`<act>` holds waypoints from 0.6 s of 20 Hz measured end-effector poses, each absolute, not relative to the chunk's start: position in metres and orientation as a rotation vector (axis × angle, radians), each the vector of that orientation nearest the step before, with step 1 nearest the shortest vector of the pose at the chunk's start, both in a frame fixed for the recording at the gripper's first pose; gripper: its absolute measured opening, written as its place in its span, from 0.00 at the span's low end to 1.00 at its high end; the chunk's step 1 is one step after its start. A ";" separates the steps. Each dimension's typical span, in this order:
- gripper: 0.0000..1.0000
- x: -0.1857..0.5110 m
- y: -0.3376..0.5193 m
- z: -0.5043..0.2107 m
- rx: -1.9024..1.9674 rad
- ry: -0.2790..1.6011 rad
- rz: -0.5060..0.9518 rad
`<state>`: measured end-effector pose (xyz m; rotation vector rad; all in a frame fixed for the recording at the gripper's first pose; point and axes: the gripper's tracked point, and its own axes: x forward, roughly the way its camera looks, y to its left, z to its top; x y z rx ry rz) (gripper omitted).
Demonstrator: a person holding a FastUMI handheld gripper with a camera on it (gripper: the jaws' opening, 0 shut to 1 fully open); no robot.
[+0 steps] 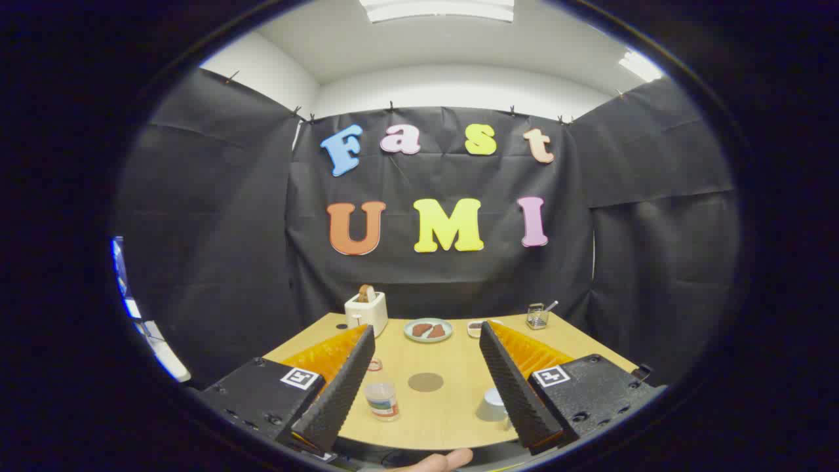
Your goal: Take the bottle from table, then pour the juice into the cup, finally place the bottle on the coaster
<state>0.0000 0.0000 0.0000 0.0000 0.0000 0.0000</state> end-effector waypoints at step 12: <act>1.00 -0.009 0.003 0.015 0.010 -0.023 0.003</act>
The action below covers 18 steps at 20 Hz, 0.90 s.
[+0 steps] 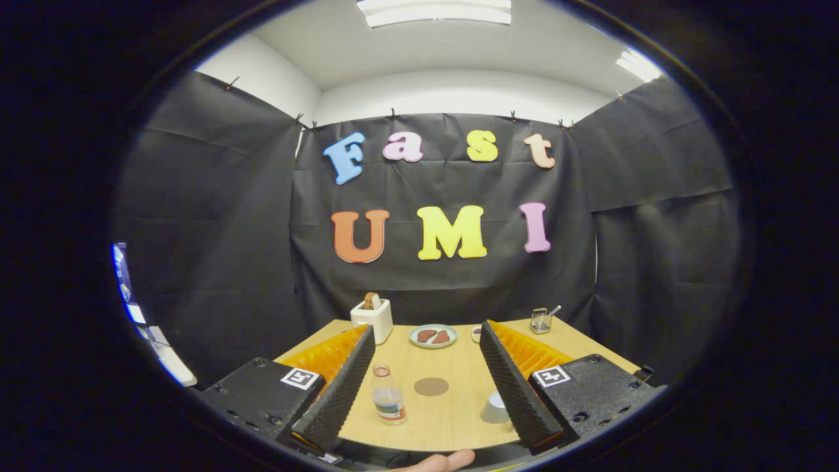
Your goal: Take the bottle from table, then pour the juice into the cup, finally place the bottle on the coaster
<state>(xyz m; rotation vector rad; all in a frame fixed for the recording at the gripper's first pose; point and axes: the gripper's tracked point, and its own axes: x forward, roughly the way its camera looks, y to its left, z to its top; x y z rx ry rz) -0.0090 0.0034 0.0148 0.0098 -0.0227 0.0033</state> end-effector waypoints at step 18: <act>1.00 -0.011 0.012 0.019 -0.019 -0.042 0.014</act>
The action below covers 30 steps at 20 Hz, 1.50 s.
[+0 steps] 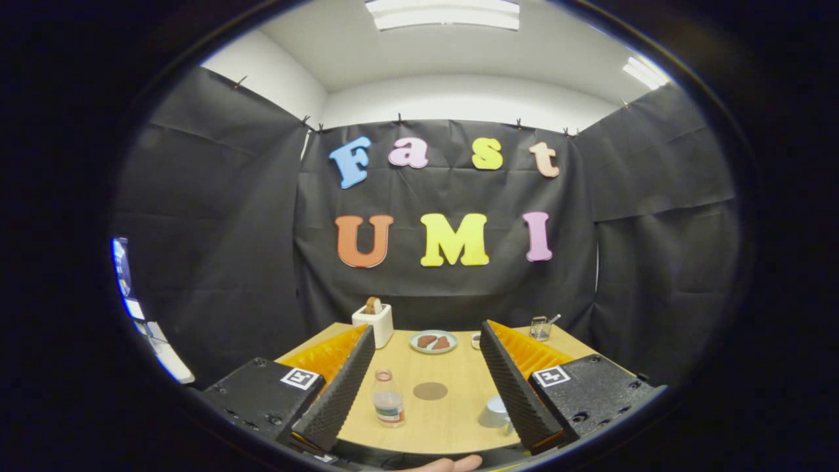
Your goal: Take the bottle from table, then pour the juice into the cup, finally place the bottle on the coaster
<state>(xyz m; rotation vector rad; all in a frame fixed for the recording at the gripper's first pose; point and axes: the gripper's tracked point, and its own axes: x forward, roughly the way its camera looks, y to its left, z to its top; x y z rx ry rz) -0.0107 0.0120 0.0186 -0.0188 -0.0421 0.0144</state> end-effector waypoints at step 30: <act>1.00 0.077 0.050 -0.153 -0.056 0.003 -0.001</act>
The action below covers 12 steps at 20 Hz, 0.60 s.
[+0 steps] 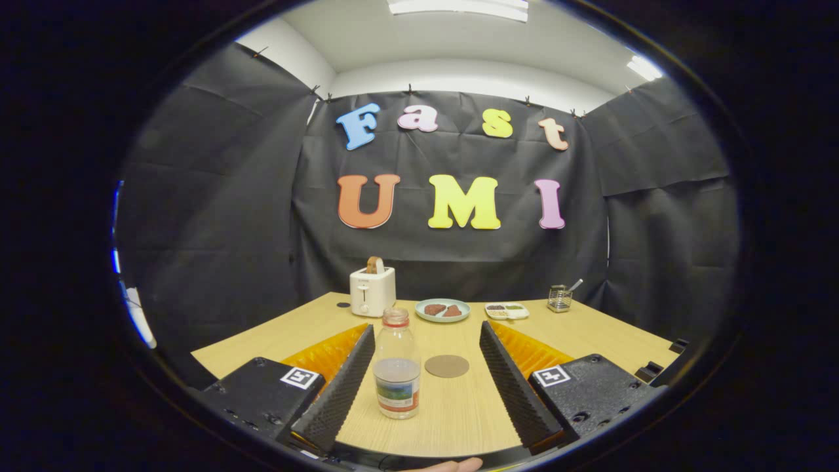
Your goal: Take the bottle from table, then pour the juice into the cup, finally place the bottle on the coaster
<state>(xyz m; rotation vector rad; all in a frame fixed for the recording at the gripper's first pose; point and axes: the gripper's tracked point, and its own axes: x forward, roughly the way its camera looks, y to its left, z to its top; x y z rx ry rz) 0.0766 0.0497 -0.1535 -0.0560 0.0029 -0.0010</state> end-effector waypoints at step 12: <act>1.00 0.129 0.076 -0.237 -0.081 0.047 0.015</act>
